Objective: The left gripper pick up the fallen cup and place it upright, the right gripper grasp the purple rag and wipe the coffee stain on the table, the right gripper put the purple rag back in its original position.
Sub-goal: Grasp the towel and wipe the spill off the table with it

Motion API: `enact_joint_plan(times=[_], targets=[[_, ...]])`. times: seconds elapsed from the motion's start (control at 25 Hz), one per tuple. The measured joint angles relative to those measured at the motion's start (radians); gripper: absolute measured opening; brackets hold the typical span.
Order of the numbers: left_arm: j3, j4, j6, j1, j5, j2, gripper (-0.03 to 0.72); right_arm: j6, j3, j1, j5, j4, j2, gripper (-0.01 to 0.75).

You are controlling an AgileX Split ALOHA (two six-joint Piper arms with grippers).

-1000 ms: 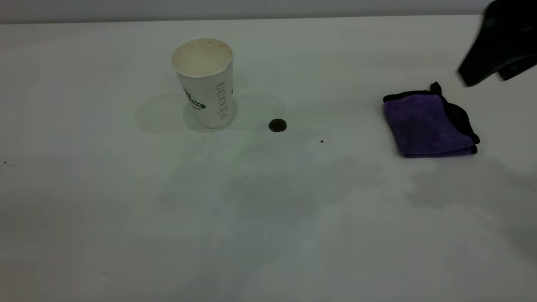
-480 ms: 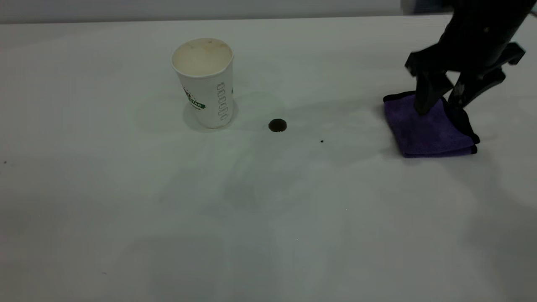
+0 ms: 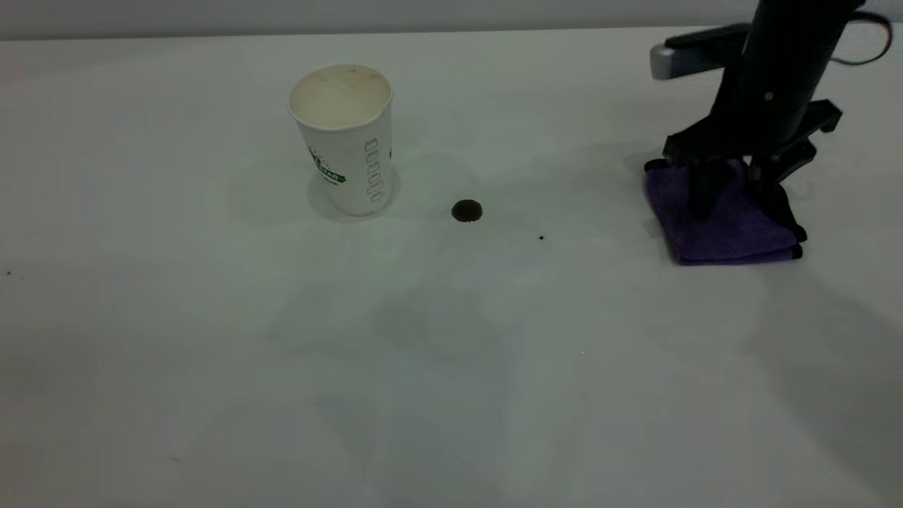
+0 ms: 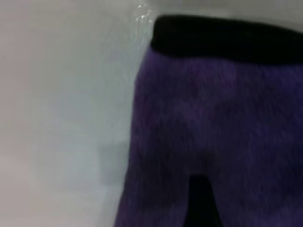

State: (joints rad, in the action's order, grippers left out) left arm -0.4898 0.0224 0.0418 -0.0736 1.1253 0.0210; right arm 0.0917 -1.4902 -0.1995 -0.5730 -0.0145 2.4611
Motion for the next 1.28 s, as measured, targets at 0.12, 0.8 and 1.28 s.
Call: enact_joint_plan(times=[0.12,0.8,1.28], targets=[[0.000,0.000,0.000,0.000,0.000,0.000,0.519,0.000,-0.026,0.000,-0.010,0.001,0.032,0.564],[0.000,0.000,-0.002,0.000,0.001,0.000,0.519,0.300,-0.206,-0.062,-0.024,-0.354,0.115,0.055],[0.000,0.000,-0.002,0.000,0.001,0.000,0.519,0.308,-0.414,-0.245,-0.087,-0.366,0.210,0.055]])
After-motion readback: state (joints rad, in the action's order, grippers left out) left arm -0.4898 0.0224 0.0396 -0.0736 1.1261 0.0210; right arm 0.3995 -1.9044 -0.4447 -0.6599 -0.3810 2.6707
